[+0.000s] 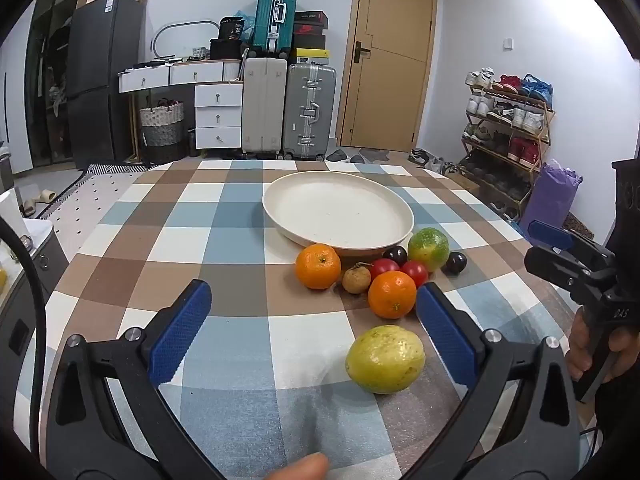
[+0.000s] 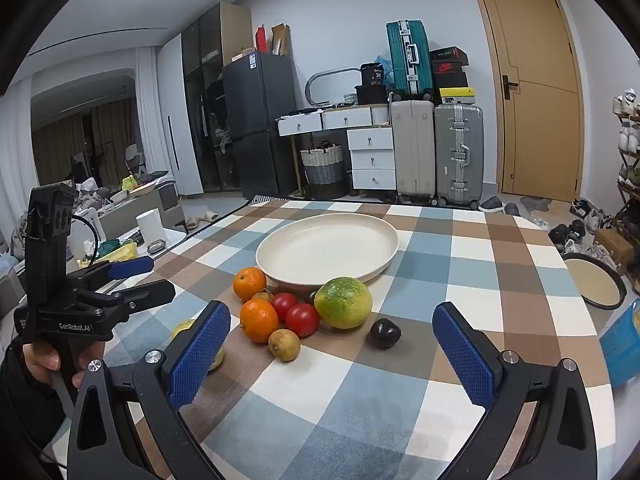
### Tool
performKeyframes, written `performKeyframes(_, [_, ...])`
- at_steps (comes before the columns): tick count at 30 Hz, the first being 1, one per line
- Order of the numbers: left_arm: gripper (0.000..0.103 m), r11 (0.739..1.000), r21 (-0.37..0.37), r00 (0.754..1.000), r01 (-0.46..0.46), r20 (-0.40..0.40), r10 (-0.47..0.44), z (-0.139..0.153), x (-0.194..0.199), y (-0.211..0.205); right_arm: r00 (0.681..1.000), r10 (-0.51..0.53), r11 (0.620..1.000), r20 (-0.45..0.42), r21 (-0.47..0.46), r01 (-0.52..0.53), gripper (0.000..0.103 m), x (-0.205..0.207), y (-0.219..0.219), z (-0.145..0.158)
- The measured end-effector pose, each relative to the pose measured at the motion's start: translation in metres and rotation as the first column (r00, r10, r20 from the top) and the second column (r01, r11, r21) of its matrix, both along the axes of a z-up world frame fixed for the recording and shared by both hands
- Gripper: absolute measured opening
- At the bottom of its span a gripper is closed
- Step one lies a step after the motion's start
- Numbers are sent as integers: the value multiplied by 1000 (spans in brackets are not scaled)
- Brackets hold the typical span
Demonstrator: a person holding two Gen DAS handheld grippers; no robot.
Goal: Organize fruits
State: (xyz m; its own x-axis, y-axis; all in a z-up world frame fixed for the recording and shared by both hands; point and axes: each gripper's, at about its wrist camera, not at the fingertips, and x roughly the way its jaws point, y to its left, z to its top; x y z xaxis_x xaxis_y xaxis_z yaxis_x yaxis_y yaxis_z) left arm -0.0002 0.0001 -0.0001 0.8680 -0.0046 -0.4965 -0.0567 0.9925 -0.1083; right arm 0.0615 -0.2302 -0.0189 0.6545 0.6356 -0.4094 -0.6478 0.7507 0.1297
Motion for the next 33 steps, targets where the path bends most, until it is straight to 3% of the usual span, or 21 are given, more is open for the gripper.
performKeyframes(33, [102, 1000, -2, 1000, -6, -10, 6, 0, 0, 0, 1000, 1, 1000, 1, -8, -1, 103, 2, 3, -2])
